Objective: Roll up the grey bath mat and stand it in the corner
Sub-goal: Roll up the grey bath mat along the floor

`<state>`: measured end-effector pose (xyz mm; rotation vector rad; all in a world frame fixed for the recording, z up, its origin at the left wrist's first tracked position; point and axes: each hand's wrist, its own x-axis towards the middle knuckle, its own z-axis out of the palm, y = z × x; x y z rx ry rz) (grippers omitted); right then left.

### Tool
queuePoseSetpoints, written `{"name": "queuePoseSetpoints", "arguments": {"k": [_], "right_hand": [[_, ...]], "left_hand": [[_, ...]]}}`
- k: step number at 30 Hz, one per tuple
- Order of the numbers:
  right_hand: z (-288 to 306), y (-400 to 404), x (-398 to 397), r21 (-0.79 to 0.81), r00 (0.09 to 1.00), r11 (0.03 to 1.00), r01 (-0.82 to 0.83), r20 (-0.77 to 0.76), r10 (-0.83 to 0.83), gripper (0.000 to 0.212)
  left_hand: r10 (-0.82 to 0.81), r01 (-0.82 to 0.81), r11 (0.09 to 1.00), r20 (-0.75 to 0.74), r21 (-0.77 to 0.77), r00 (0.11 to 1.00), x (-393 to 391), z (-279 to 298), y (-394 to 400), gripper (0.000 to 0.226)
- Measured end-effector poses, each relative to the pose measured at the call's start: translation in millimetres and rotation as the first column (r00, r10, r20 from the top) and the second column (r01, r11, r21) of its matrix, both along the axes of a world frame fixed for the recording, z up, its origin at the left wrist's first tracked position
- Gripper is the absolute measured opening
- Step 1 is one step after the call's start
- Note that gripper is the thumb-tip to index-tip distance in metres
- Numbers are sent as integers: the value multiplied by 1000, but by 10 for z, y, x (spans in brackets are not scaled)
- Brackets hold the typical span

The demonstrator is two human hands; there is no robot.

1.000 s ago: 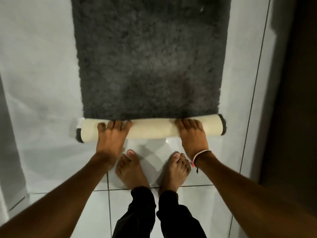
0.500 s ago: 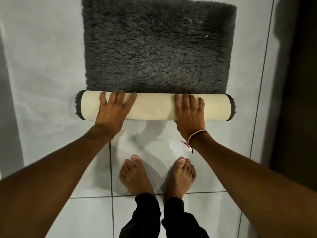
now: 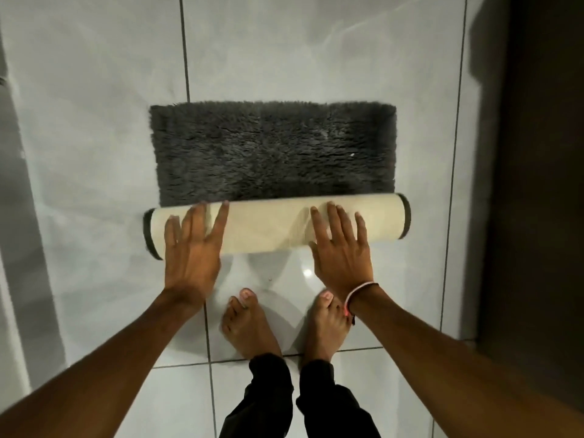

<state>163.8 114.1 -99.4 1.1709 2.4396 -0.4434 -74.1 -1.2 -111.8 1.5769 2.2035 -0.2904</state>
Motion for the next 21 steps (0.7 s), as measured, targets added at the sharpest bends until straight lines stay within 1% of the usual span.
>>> {"name": "queuePoseSetpoints", "arguments": {"k": [1, 2, 3, 4, 5, 6, 7, 9, 11, 14, 16, 18, 19, 20, 21], "right_hand": [[-17, 62, -38, -9, 1000, 1000, -8, -6, 8, 87], [-48, 137, -84, -32, 999, 999, -36, 31, 37, 100], [-101, 219, -135, -42, 994, 997, -68, 84, 72, 114], [-157, 299, -191, -34, 985, 995, -95, 139, 99, 124], [-201, 373, -251, -17, 976, 993, -113, 186, 115, 127], [-247, 427, -310, 3, 971, 993, -115, 209, 112, 123], [-284, 470, -361, 34, 973, 993, -110, 209, 100, 113], [-354, 490, -434, 118, 979, 988, -95, 191, 71, 90], [-343, 415, -401, 151, 981, 985, -83, 188, 53, 80], [-196, 160, -240, 43, 978, 997, -65, 199, 55, 77], [-79, -5, -151, -107, 972, 994, -39, 227, 63, 77], [6, -99, -97, -220, 967, 975, -12, 247, 68, 81], [38, -113, -79, -239, 967, 971, 19, 253, 43, 84], [74, -103, -61, -221, 968, 973, 62, 250, -5, 88], [126, -81, -30, -169, 967, 979, 114, 245, -71, 91]], "left_hand": [[-33, 33, 999, 5, 35, 999, -26, -7, 52, 78], [-76, 76, 997, 22, 4, 997, -60, -22, 116, 76], [-116, 119, 990, 36, -72, 993, -98, -56, 196, 89], [-150, 154, 976, 37, -151, 988, -140, -98, 287, 107], [-175, 173, 966, 9, -192, 985, -181, -134, 373, 121], [-204, 194, 958, -27, -210, 979, -214, -177, 444, 126], [-232, 214, 953, -65, -214, 971, -233, -212, 494, 125], [-249, 225, 955, -110, -194, 962, -237, -268, 535, 116], [-209, 193, 962, -71, -193, 975, -178, -232, 478, 107], [-140, 145, 957, 39, -252, 989, -35, -73, 232, 96], [-115, 151, 926, 122, -346, 986, 77, 28, 44, 91], [-106, 177, 885, 183, -431, 977, 134, 68, -68, 86], [-84, 168, 879, 202, -447, 976, 125, 82, -80, 86], [-63, 145, 895, 203, -422, 977, 98, 94, -76, 89], [-52, 115, 924, 178, -365, 983, 73, 116, -61, 94]]}}
